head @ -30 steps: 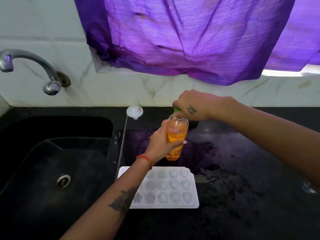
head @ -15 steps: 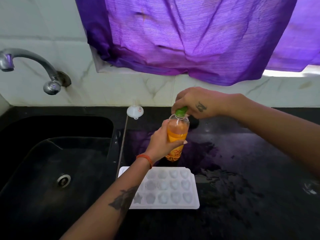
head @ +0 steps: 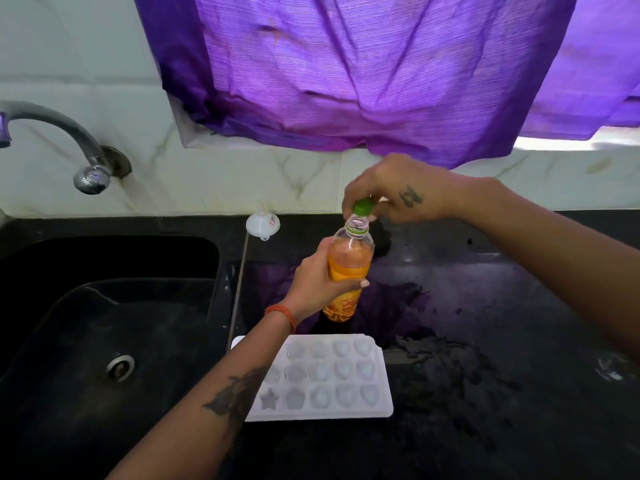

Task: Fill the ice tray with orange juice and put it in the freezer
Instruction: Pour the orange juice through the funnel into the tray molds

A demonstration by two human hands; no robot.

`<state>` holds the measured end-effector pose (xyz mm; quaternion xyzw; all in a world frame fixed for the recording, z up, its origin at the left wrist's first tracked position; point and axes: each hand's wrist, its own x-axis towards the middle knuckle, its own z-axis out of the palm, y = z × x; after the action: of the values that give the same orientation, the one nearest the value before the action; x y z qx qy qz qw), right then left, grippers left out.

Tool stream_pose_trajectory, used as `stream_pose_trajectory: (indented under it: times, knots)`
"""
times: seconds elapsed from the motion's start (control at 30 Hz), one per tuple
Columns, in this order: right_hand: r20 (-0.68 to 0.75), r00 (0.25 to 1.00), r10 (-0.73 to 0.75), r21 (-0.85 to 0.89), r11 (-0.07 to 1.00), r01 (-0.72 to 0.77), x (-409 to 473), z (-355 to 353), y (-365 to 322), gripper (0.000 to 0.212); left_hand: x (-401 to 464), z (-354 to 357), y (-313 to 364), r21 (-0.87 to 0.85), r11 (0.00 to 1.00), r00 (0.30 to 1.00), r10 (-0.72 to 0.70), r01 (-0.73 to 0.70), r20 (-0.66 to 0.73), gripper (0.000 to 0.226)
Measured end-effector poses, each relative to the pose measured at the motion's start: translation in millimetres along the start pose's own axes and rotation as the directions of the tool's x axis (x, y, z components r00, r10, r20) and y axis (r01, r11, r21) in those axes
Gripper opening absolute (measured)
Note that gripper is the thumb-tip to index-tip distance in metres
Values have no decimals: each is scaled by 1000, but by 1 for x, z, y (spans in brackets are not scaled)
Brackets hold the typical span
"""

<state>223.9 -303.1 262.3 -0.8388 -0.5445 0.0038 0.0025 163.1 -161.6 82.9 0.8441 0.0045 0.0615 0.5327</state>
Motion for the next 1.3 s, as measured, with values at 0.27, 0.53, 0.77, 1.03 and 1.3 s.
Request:
stream_pose_trajectory:
  times: [0.27,0.53,0.77,1.03,1.3]
  knots:
    - [-131,856,500,284,847,-450,-64,76,46,41,2,11,1,-75,997,1000,10,-11,-10,78]
    - [170,601,781,443,485,-754,-105,221,15,44,8,38,13,-115,993,999,40,-37,18,75]
    - [245,613,751,406,495,-768,-104,231,5,69,8,40,13,-147,989,993,31,-14,116,83]
    - [-117,607,786,719,489,-494,-74,176,-58,14,1,-35,-41,-2,978,968,-208,210,143,75]
    - [-564,92,821,734,549,-399,-27,177,-90,47,60,-105,-85,654,749,992,-31,103,-122,41]
